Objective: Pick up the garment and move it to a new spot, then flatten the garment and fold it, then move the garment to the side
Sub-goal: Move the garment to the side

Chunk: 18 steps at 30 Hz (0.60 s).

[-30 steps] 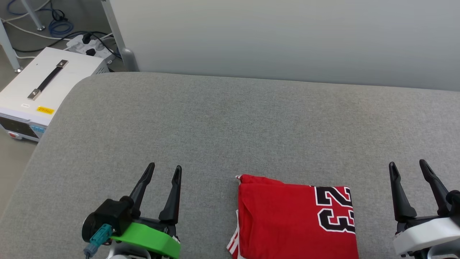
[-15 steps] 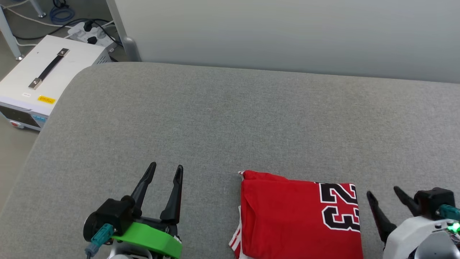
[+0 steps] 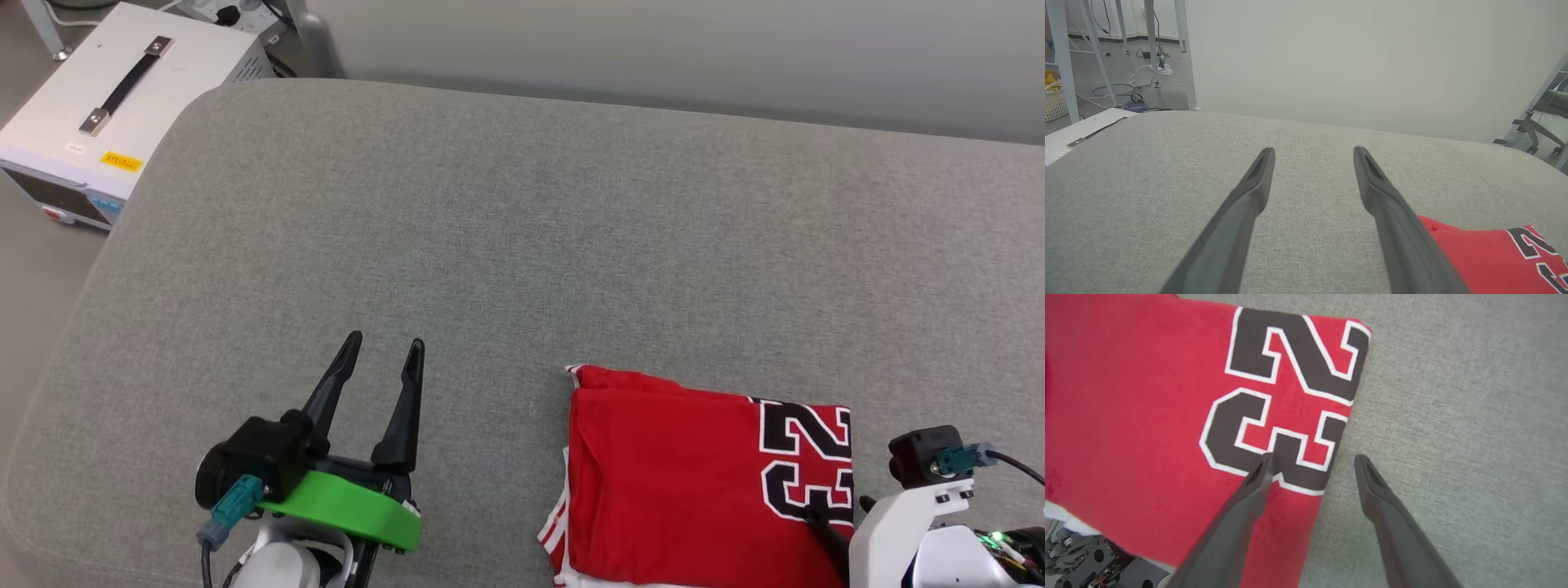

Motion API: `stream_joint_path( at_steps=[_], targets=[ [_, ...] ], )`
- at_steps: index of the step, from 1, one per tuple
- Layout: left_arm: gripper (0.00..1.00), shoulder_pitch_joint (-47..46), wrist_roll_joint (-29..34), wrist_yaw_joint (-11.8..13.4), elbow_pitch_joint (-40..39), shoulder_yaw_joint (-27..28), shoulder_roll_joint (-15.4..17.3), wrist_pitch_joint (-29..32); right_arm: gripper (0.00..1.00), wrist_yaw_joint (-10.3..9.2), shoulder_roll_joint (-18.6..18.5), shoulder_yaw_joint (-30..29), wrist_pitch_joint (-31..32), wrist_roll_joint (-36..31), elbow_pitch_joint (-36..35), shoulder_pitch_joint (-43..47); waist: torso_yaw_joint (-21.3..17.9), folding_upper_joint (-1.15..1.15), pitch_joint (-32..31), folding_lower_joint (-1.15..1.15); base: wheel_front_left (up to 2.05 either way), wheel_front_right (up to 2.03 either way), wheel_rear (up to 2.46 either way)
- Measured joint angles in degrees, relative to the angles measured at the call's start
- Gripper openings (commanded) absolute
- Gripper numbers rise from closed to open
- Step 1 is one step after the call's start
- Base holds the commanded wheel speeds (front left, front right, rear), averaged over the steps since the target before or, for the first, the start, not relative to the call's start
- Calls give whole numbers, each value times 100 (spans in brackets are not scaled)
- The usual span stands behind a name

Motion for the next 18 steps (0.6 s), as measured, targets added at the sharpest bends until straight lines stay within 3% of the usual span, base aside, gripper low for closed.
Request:
stream_joint_path(
  at_steps=[8,9,10,11,18],
  targets=[
    [100,-181,0,0,-18,-4,8,0,100,-7,-7,264,405,52,408,-195,186,0,253,0,0,0,0],
    [100,-185,0,0,-14,-8,7,0,49,-9,-32,297,424,68,446,-205,199,0,266,0,0,0,0],
    [100,-186,0,0,-10,-16,7,0,31,-9,-75,346,437,76,471,-222,212,0,275,0,0,0,0],
    [100,-186,0,0,-3,-26,7,0,0,-9,-118,393,431,75,486,-248,219,0,275,0,0,0,0],
    [100,-179,0,0,11,-112,16,0,0,1,-291,673,145,-16,513,-418,133,0,130,0,0,0,0]
  ],
)
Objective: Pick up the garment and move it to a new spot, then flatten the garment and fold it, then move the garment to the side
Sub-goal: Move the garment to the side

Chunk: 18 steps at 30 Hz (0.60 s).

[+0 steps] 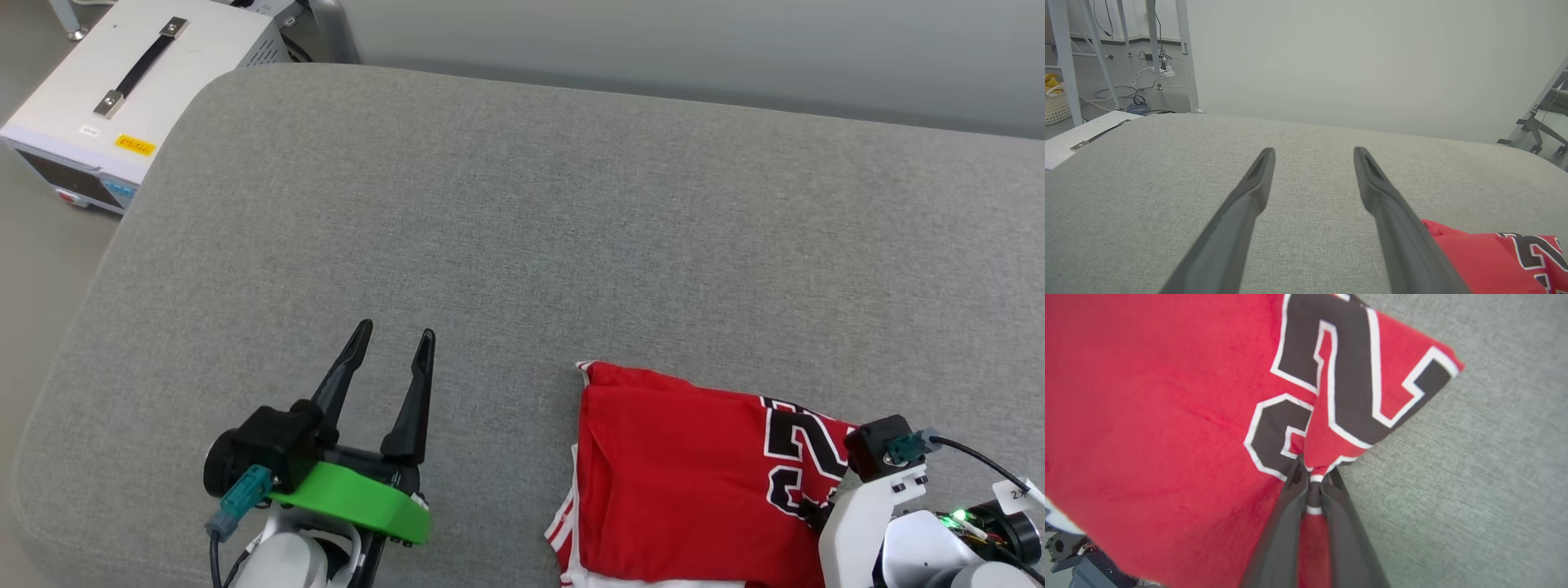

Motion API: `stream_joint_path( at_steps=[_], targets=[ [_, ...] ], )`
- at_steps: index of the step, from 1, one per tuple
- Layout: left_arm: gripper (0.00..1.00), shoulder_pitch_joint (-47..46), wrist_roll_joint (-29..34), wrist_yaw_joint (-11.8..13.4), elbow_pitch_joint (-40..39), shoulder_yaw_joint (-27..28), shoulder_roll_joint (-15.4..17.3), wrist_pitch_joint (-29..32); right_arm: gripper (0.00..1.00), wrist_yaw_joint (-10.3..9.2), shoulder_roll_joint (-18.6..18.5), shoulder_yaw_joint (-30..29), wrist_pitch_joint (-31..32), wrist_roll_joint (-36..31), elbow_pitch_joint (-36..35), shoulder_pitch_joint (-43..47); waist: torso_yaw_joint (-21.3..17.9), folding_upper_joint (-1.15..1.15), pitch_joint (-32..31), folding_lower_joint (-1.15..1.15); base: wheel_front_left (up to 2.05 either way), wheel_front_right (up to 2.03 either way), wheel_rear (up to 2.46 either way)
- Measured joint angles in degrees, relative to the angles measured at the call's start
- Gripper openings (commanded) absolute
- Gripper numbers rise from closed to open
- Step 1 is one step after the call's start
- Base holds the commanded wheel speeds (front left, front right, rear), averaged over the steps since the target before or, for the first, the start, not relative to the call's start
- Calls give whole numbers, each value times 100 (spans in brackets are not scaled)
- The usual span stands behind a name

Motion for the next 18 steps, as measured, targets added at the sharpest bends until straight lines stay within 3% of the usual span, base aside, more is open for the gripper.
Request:
stream_joint_path(
  at_steps=[5,11,12,13,15,16,18],
  targets=[
    [100,83,-1,0,22,-65,27,1,0,0,-398,313,-94,-192,-188,-116,-220,0,-131,0,0,0,0],
    [100,149,-52,0,-55,-94,-23,1,0,0,-1313,770,25,-365,-700,-592,-713,0,-204,0,0,0,0],
    [100,145,-55,0,-88,-113,-47,0,0,0,-1502,832,68,-399,-757,-675,-818,0,-203,0,0,0,0],
    [100,130,-91,0,-210,-227,-55,0,0,1,-2004,966,170,-410,-836,-877,-1116,0,-191,0,0,0,0],
    [100,112,-80,0,-270,-285,-53,0,0,0,-2335,1044,170,-387,-834,-1022,-1330,0,-168,0,0,0,0],
    [100,26,-49,0,-380,-350,-23,0,0,0,-2724,1149,126,-338,-755,-1251,-1626,0,-113,0,0,0,0],
    [100,-46,-35,0,-425,-414,30,0,0,0,-2921,1150,49,-327,-661,-1401,-1810,0,-60,0,0,0,0]
  ],
)
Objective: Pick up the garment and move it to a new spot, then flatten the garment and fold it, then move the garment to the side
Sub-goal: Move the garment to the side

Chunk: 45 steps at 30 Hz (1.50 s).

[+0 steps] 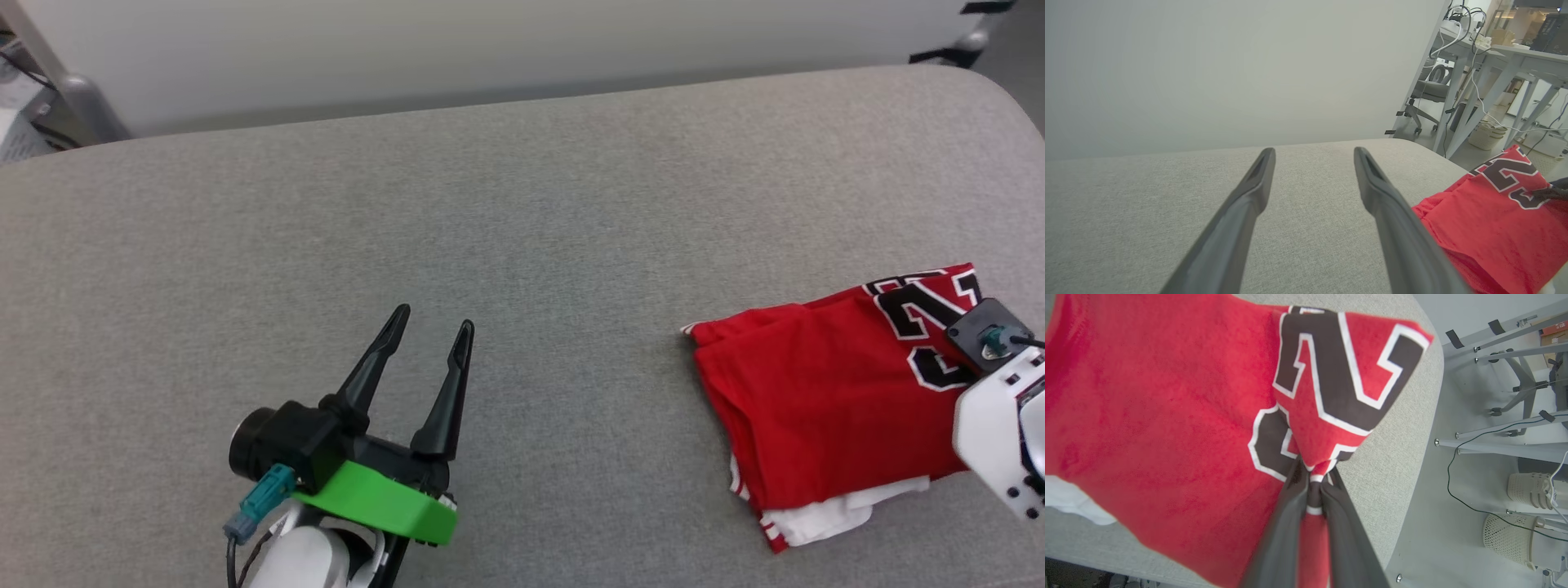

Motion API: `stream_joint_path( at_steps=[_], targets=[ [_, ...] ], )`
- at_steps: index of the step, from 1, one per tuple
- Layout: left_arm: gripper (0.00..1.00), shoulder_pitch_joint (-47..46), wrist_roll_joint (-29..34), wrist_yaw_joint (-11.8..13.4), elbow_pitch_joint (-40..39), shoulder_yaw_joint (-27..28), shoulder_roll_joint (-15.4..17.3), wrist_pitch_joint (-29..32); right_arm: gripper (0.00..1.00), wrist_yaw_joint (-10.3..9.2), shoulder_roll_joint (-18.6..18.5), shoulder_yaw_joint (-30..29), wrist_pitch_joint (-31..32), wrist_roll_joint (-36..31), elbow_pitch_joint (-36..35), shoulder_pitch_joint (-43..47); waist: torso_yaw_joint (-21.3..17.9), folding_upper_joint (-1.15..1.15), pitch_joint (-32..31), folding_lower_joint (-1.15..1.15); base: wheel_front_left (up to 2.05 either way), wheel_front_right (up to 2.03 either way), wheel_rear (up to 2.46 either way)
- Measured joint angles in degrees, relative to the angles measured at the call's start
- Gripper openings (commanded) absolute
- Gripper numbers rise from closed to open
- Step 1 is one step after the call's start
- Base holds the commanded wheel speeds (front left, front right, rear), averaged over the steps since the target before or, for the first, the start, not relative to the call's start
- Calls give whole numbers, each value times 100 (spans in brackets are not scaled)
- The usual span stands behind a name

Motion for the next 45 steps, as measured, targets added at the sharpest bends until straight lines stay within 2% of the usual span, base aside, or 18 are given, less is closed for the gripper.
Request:
stream_joint_path(
  at_steps=[7,10,16,26,33,38,40,45],
  targets=[
    [100,-259,86,0,-232,-66,232,0,0,1,-463,-4,-397,24,603,-447,-508,0,409,0,0,0,0],
    [100,-388,148,0,-378,-119,439,0,0,1,-549,-46,-616,19,968,-638,-648,0,673,0,0,0,0],
    [100,-743,213,0,-744,-177,751,34,0,1,-637,-511,-1319,-43,2072,-990,-867,0,1271,1,0,0,0],
    [100,-1128,300,3,-1528,-122,1023,370,0,1,-390,-1278,-2352,-286,3934,-1664,-927,0,2199,1,0,0,0],
    [100,-1238,331,44,-1780,-49,1125,465,0,1,-160,-1589,-2629,-447,4787,-2141,-794,0,2660,1,0,0,0],
    [100,-1239,331,58,-1735,-66,1122,435,0,1,-57,-1636,-2791,-593,5188,-2290,-630,0,2754,1,0,0,0],
    [100,-1239,330,59,-1663,-86,1109,400,100,1,-26,-1663,-2816,-654,5330,-2357,-593,0,2730,1,0,0,0],
    [100,-1227,235,76,-1324,-121,961,180,100,1,-3,-1670,-3033,-800,5382,-2508,-542,0,2403,1,0,0,0]
  ],
)
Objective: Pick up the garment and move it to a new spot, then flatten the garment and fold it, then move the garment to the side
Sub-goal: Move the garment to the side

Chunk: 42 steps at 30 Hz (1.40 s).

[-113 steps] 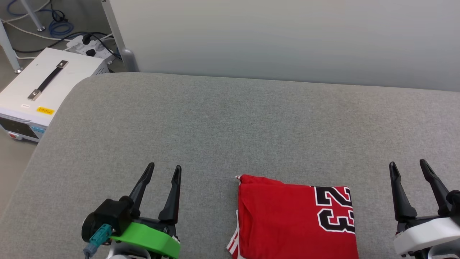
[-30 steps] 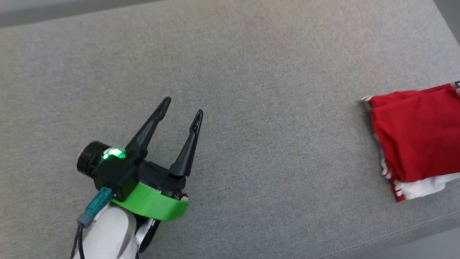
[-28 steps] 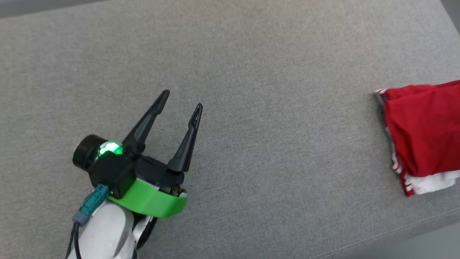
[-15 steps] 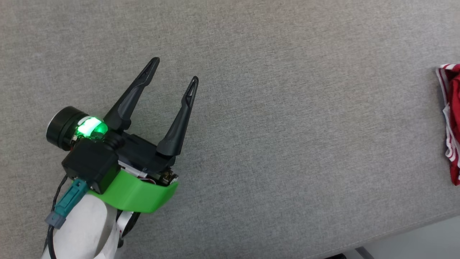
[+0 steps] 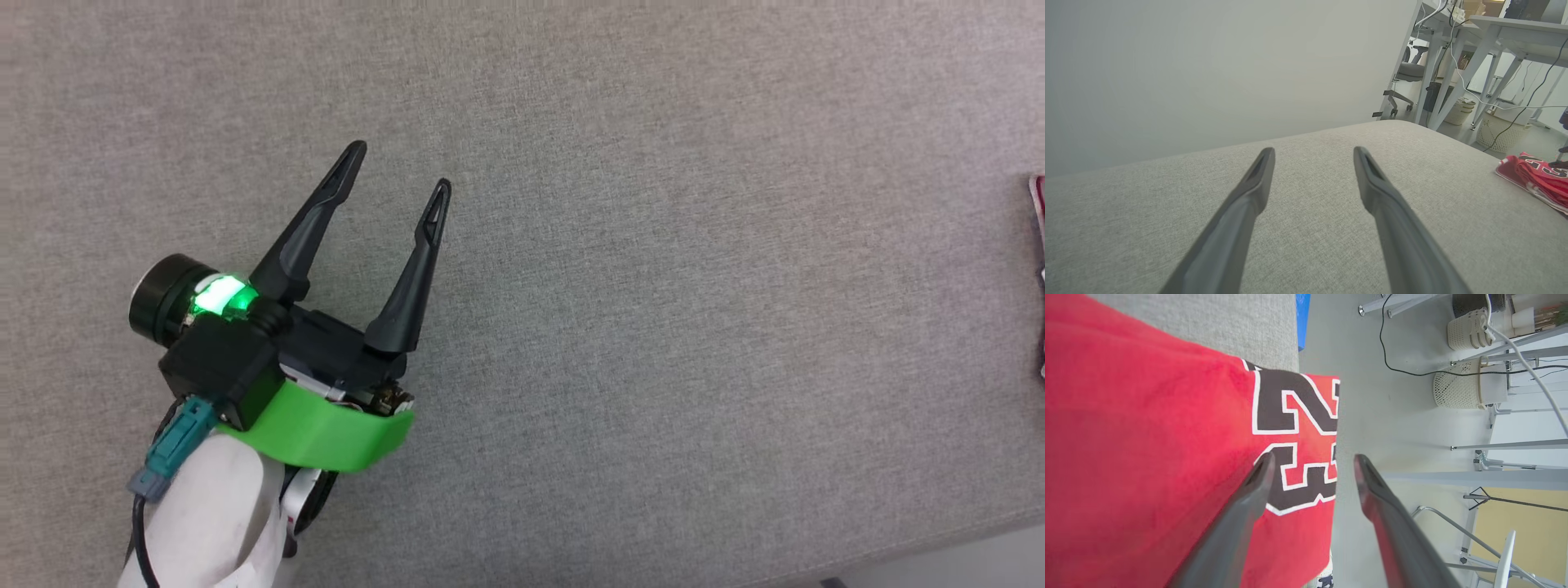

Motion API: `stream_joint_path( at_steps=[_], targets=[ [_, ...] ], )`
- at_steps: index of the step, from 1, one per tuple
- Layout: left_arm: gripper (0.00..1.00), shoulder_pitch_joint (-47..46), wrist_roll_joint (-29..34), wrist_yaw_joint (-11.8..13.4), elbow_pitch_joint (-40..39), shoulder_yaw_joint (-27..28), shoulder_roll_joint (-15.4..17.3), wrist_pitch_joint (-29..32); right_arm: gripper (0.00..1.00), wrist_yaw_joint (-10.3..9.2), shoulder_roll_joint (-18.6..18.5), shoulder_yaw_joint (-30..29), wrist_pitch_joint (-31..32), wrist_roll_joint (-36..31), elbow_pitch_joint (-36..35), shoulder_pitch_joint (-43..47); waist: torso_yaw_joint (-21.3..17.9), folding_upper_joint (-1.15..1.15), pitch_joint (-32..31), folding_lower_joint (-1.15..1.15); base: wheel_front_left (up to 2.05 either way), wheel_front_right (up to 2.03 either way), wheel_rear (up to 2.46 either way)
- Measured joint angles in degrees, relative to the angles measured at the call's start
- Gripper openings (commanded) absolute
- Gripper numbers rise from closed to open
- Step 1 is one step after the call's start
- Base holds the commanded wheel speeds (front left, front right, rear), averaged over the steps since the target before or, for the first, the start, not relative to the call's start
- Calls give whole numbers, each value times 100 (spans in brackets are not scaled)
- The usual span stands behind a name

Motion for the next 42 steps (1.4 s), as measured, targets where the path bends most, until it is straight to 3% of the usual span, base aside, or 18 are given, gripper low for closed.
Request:
stream_joint_path(
  at_steps=[6,13,21,24,25,35,42],
  targets=[
    [100,334,-186,46,626,134,-235,-153,100,0,-34,159,-282,314,-888,3,104,0,-690,-1,0,0,0],
    [100,737,-256,131,983,365,-489,-180,100,0,330,-97,-433,840,-2302,471,314,0,-1414,-1,0,0,0],
    [100,1128,-308,234,1262,660,-739,-180,100,-1,1430,-806,-497,1026,-3878,1593,690,0,-2144,-2,0,0,0],
    [100,1289,-333,235,1388,725,-834,-180,100,-1,1956,-938,-643,1018,-4417,2096,874,0,-2376,-1,0,0,0],
    [100,1373,-344,238,1438,789,-926,-180,100,-1,2293,-1024,-742,1020,-4680,2378,984,-1,-2504,-1,0,0,0],
    [100,1671,-114,199,1805,1056,-1250,-180,100,-2,3838,-921,-1462,1087,-4952,3852,1554,0,-3101,-2,0,0,0],
    [100,1744,-5,91,1905,1244,-1335,-180,100,-2,3946,-670,-1800,957,-4702,4036,1659,0,-3277,-2,0,0,0]
  ],
)
